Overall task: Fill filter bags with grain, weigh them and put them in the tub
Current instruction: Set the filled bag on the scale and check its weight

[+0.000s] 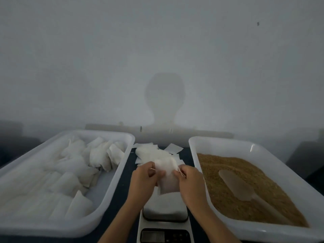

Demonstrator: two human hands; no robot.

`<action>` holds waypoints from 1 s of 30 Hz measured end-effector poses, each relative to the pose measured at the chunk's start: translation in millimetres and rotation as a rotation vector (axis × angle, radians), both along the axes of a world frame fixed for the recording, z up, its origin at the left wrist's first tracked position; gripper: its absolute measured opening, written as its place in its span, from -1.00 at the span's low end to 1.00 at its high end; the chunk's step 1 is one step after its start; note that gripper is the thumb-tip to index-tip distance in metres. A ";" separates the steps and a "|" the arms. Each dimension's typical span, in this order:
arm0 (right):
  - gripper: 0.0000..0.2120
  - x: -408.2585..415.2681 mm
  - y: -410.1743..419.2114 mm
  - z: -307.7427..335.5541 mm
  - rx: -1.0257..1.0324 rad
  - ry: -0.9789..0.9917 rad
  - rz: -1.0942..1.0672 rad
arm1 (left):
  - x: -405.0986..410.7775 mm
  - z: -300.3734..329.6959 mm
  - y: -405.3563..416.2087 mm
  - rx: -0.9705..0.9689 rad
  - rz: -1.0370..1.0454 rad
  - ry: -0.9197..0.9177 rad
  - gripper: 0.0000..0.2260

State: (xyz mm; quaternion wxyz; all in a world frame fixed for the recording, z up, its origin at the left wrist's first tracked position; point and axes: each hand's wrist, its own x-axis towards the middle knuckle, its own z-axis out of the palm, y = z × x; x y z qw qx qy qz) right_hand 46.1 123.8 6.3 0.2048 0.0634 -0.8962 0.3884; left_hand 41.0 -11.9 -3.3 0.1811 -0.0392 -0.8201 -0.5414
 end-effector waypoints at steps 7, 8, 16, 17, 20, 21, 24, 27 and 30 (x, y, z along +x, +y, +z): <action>-0.83 -6.0 -4.1 -41.4 0.230 0.028 -0.045 | -2.5 -32.4 -2.7 -0.099 0.047 -0.047 -0.81; -0.83 -7.9 -2.3 -44.8 0.251 0.034 -0.050 | -2.6 -36.4 -2.7 -0.113 0.047 -0.044 -0.82; -0.92 -11.9 13.4 -72.2 0.128 0.037 0.030 | -5.2 -53.2 -7.6 -0.206 0.068 0.019 -0.86; -0.97 -11.2 16.0 -74.6 0.050 0.032 0.046 | -5.5 -54.6 -9.2 -0.180 0.068 0.022 -0.85; -0.76 -7.1 23.4 -73.2 -0.320 -0.105 0.111 | -6.5 -58.2 -17.7 -0.094 0.131 0.016 -0.86; -0.72 -5.6 25.0 -72.0 -0.453 -0.169 0.138 | -7.0 -59.8 -21.1 -0.066 0.163 0.002 -0.87; -0.67 -3.0 26.9 -70.3 -0.651 -0.240 0.166 | -8.1 -64.7 -29.9 0.096 0.207 -0.034 -0.91; -0.66 -2.6 27.4 -73.7 -0.693 -0.232 0.187 | -7.9 -69.7 -31.9 0.181 0.217 -0.046 -0.93; -0.65 -1.7 28.6 -77.3 -0.702 -0.229 0.195 | -9.6 -74.2 -31.8 0.223 0.234 -0.081 -0.92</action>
